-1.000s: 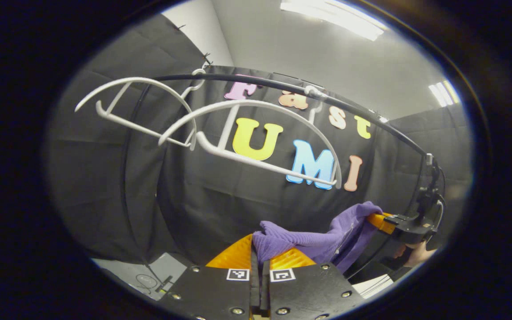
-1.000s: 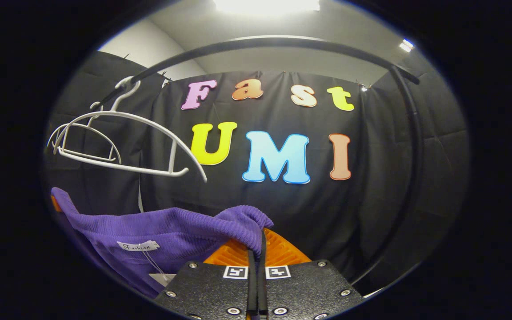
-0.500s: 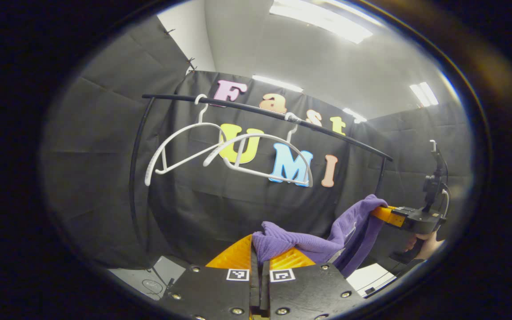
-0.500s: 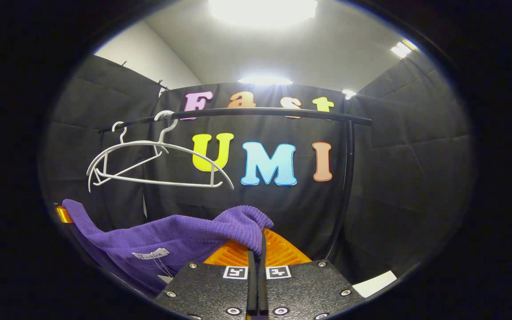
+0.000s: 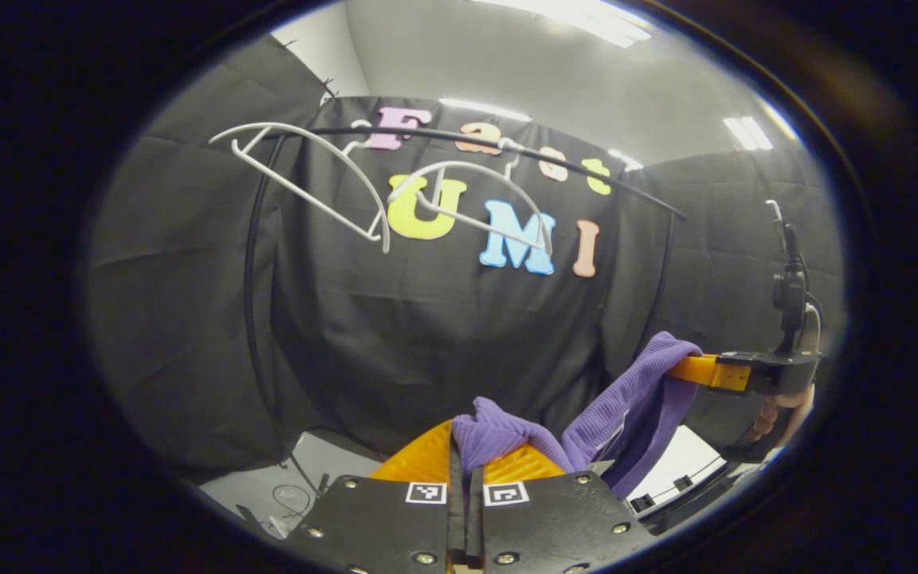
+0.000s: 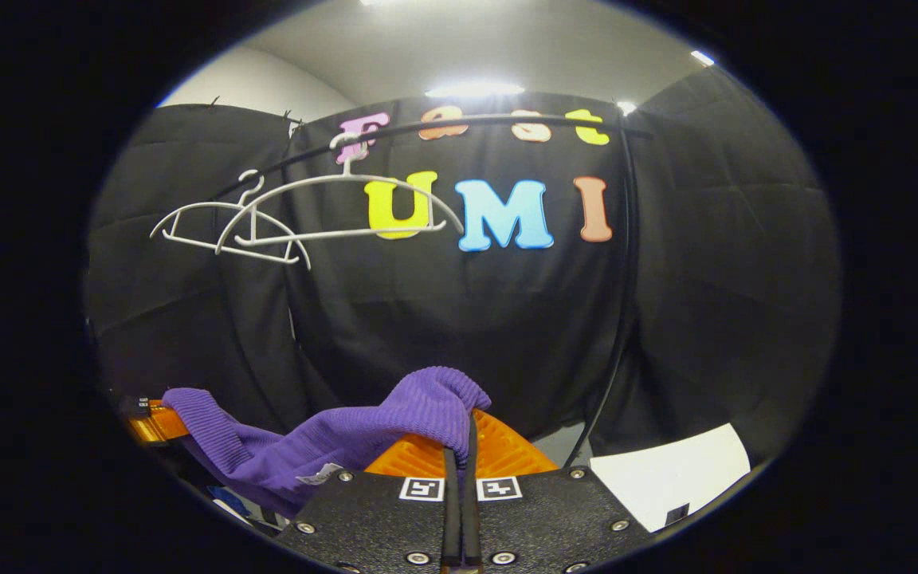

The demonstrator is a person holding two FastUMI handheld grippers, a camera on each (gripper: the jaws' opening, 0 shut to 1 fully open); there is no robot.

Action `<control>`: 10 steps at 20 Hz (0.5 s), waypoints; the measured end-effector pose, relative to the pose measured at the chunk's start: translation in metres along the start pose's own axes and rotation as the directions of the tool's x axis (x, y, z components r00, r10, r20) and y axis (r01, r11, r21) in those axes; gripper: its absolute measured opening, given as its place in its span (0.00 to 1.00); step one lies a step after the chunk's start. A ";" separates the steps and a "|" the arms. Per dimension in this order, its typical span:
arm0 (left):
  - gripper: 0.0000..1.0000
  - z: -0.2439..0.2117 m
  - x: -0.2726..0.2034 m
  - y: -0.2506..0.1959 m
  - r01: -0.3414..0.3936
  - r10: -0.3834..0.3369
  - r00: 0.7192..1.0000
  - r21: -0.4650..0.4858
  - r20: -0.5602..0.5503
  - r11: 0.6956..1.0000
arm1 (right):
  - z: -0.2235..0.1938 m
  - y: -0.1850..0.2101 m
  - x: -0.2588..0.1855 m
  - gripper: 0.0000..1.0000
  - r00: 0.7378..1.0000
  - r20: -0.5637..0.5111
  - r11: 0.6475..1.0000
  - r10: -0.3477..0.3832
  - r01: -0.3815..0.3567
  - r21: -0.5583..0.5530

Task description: Grasp the clothes on the hanger with both hands and then place them into the laundry hamper below.

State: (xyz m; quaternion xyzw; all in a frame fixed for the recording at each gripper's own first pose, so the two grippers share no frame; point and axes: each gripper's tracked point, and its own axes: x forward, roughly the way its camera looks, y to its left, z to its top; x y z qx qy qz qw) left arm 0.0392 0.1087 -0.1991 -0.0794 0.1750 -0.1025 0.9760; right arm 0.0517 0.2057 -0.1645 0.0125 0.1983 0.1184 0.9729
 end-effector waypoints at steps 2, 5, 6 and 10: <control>0.02 -0.024 0.022 0.008 -0.023 0.022 0.998 -0.024 -0.058 0.999 | -0.035 0.006 0.007 0.02 0.995 -0.095 1.000 0.019 -0.017 0.020; 0.02 -0.060 0.035 0.016 -0.050 0.045 0.990 -0.029 -0.136 0.998 | -0.077 0.011 0.010 0.02 0.976 -0.214 0.999 0.030 -0.019 0.050; 0.02 -0.072 0.036 0.016 -0.058 0.053 0.985 -0.024 -0.165 0.998 | -0.095 0.011 0.013 0.02 0.966 -0.255 0.998 0.033 -0.018 0.062; 0.02 -0.096 0.047 0.017 -0.082 0.074 0.962 -0.020 -0.265 0.996 | -0.141 0.011 0.023 0.02 0.932 -0.361 0.997 0.028 0.001 0.081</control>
